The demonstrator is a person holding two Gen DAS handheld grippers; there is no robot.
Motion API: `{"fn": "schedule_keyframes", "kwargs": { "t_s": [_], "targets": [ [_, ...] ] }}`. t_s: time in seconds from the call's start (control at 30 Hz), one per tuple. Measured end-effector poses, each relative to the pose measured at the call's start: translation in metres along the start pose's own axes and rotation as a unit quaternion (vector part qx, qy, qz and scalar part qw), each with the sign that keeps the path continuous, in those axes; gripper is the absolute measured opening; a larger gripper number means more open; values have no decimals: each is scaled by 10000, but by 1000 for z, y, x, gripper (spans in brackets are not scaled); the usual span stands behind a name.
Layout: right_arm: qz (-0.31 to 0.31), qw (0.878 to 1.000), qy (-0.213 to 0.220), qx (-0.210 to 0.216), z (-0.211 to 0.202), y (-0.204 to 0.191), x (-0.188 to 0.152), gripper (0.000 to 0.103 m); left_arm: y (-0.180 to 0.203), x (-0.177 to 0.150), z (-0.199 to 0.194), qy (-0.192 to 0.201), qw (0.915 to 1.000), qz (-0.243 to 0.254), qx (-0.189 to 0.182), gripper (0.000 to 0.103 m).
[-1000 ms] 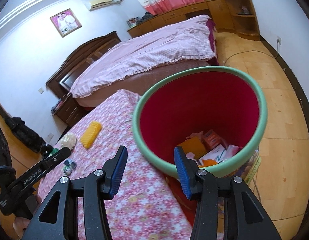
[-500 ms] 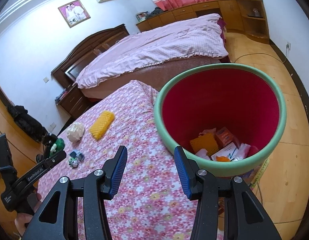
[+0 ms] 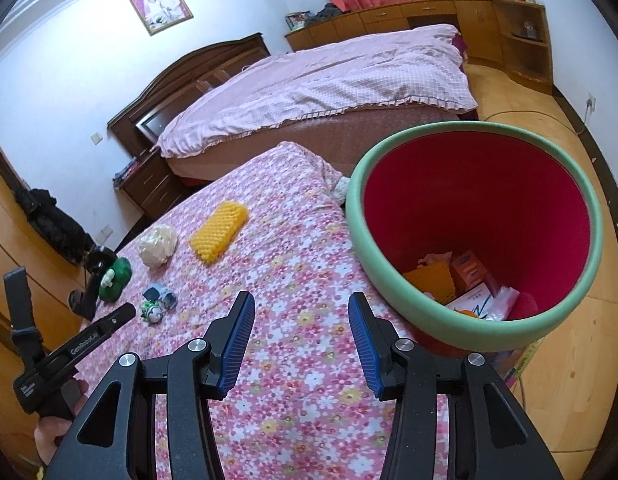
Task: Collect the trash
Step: 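Move both tools back over the bed toward the small green bottle, then grasp the green-and-white small bottle with the left tool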
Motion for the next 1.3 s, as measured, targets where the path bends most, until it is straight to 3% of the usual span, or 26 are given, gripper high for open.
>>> {"fn": "schedule_keyframes", "kwargs": {
  "t_s": [0.17,0.57,0.63,0.7,0.93,1.1,1.3],
  "targets": [
    [-63,10000,-57,0,7,-6,-1,50,-9,-5,14,-156,9998,-112,-37,46],
    [-118,9997,-194,11,20,-11,-2,50,5,1,27,-106,9978,-120,-641,46],
    [-127,9997,-212,13,21,-11,-2,50,7,0,30,-125,9985,-50,-528,41],
    [-144,9996,-227,17,22,-12,-2,50,9,0,34,-191,9973,-108,-701,28],
    [-175,9996,-236,35,24,-14,-2,50,6,-2,30,-152,9962,-201,-833,28],
    [-255,9993,-275,70,28,-24,-3,50,-8,2,10,41,9966,-217,-791,28],
    [-406,9986,-309,170,35,-44,-4,50,-40,15,-15,305,9983,-217,-457,28]
  ]
}}
Point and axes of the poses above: each gripper's, at about its wrist camera, not at the fingertips, and z roughly the way its jaws point, y to its right, x to its top, the point moved 3 cm from there along z, roughly the way its jaws point, and after that the axes turned 5 degrees about z, right-handed, at the moved point
